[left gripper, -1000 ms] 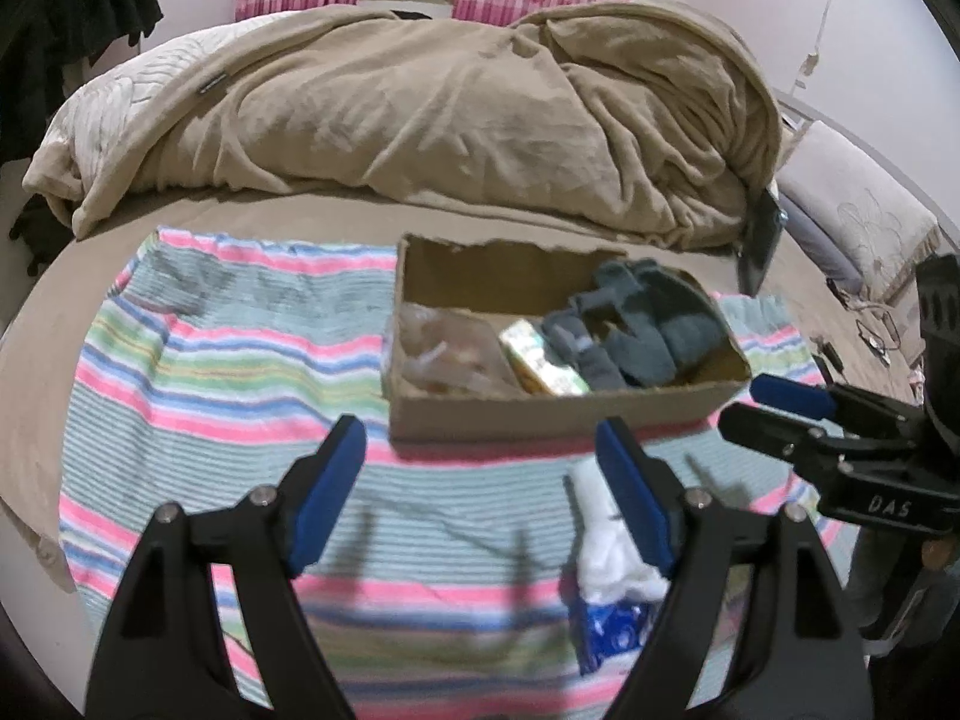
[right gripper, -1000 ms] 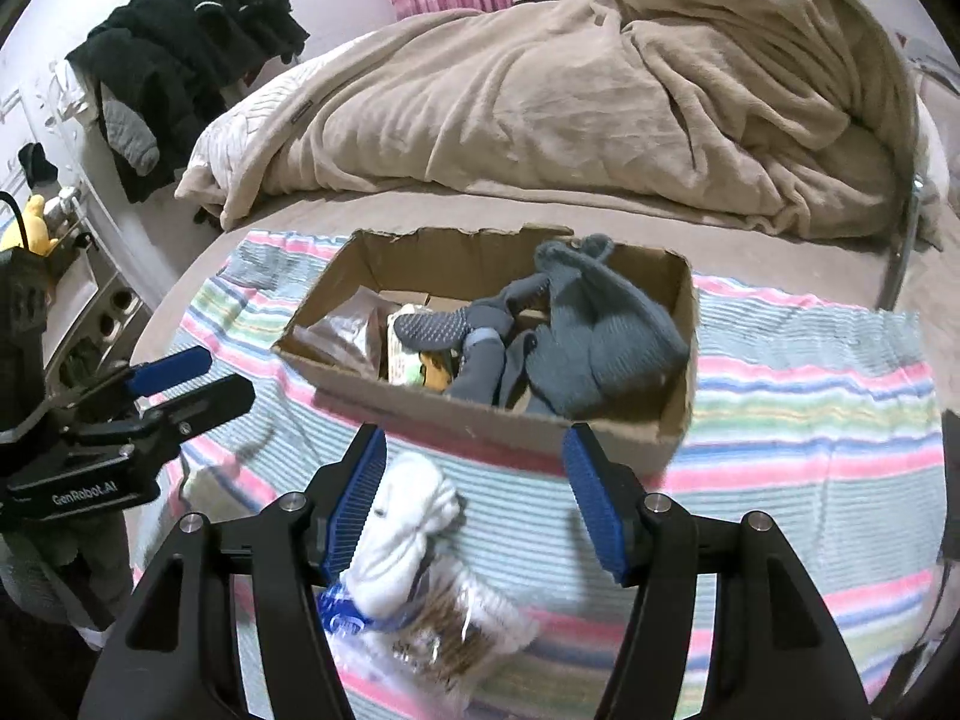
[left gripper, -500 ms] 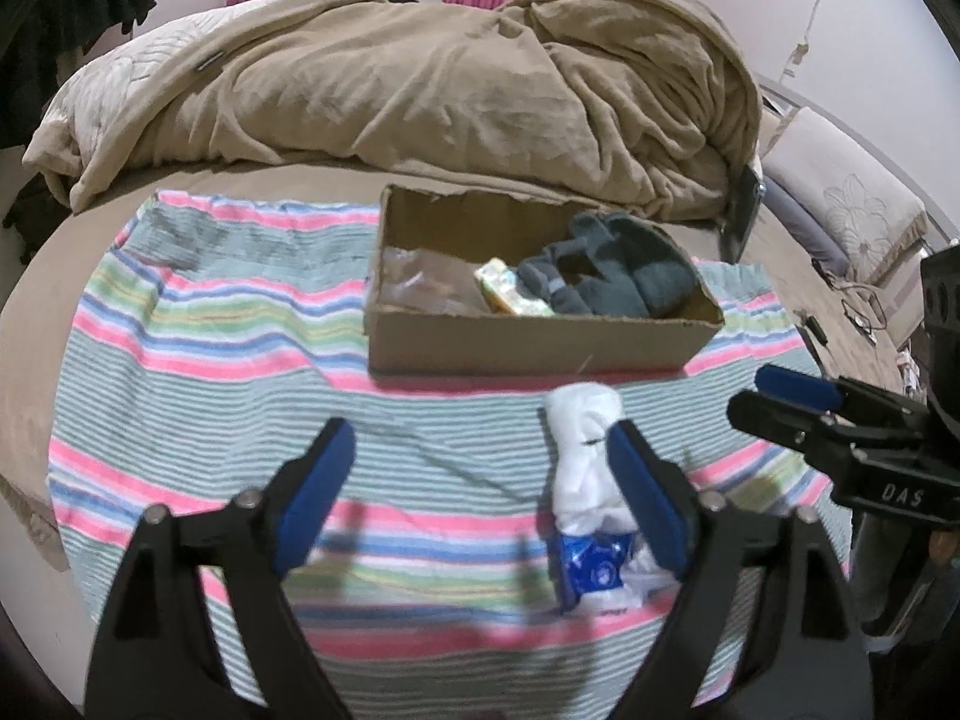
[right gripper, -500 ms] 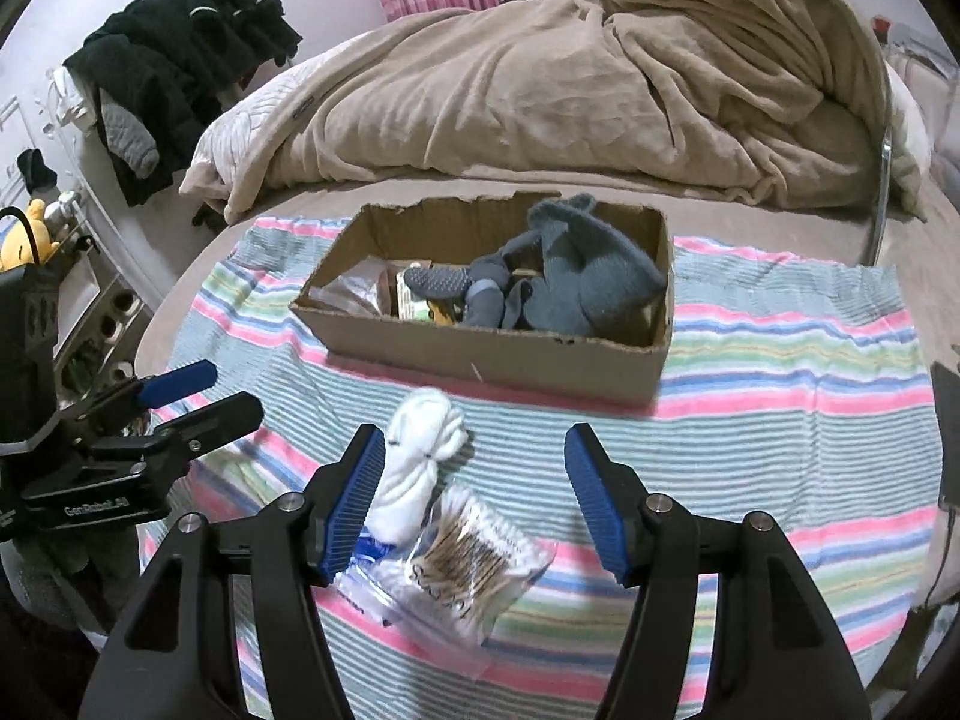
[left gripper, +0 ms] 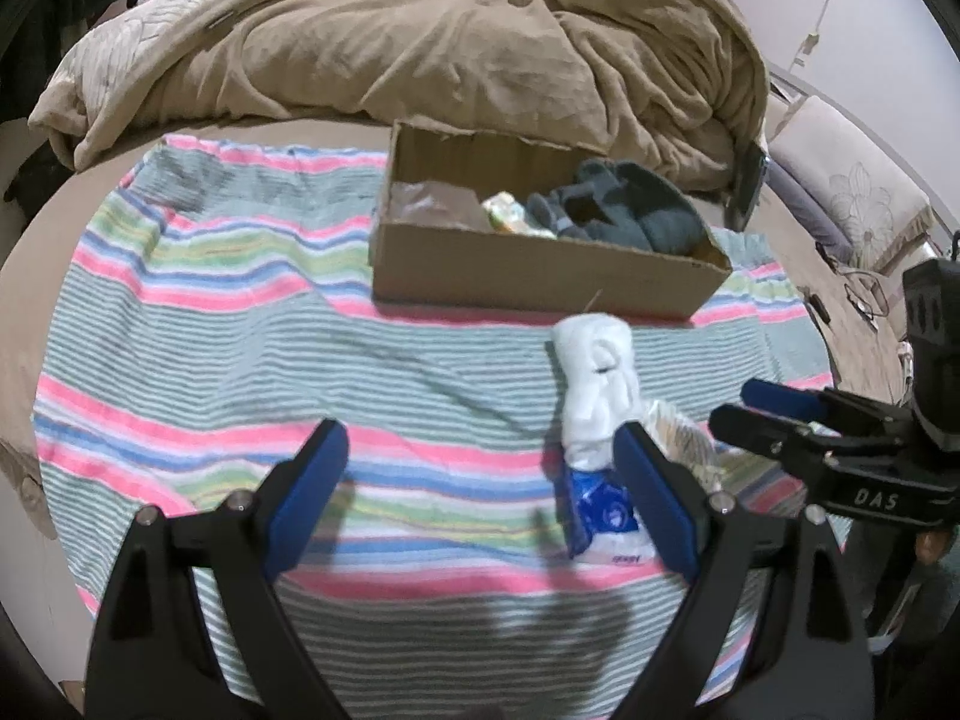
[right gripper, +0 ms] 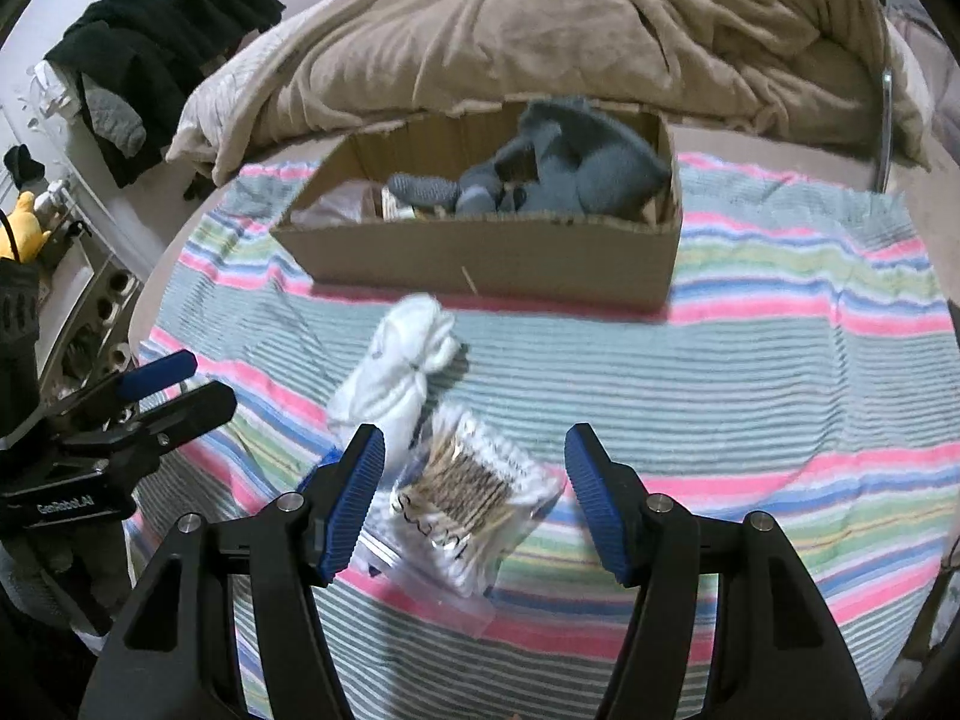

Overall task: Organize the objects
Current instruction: 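Grasp the white socks with the left tool while the right tool grasps the cotton swab bag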

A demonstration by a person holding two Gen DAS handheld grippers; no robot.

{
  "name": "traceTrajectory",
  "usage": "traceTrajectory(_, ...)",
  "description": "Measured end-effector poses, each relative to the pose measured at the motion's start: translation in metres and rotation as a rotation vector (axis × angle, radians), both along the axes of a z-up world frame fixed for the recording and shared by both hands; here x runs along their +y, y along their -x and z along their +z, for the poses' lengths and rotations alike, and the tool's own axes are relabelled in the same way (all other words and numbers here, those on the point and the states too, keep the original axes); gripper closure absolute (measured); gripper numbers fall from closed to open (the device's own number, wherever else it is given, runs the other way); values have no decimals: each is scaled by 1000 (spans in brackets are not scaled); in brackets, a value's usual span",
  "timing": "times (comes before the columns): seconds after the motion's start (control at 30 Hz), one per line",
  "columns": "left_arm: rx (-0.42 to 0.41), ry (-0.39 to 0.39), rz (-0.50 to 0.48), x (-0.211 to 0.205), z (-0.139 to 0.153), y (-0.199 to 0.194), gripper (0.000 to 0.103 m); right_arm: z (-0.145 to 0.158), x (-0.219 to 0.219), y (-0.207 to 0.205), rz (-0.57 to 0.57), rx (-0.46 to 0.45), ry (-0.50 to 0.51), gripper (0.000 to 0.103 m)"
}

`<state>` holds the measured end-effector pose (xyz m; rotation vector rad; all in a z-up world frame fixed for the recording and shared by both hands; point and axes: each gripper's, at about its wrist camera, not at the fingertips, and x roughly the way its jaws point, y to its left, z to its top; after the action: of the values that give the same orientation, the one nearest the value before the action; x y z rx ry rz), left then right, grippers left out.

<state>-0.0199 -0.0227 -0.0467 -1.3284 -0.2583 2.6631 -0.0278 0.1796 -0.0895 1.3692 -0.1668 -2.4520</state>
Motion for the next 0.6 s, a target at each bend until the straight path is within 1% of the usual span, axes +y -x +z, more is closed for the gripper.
traceTrajectory(0.3, -27, -3, -13, 4, -11, -2, 12, -24, -3, 0, 8, -81, -2, 37)
traceTrajectory(0.5, -41, -3, -19, 7, -17, -1, 12, -37, 3, 2, -4, -128, 45, 35)
traceTrajectory(0.6, -46, 0, -24, 9, -19, -2, 12, -41, 5, 4, -9, -162, 85, 33)
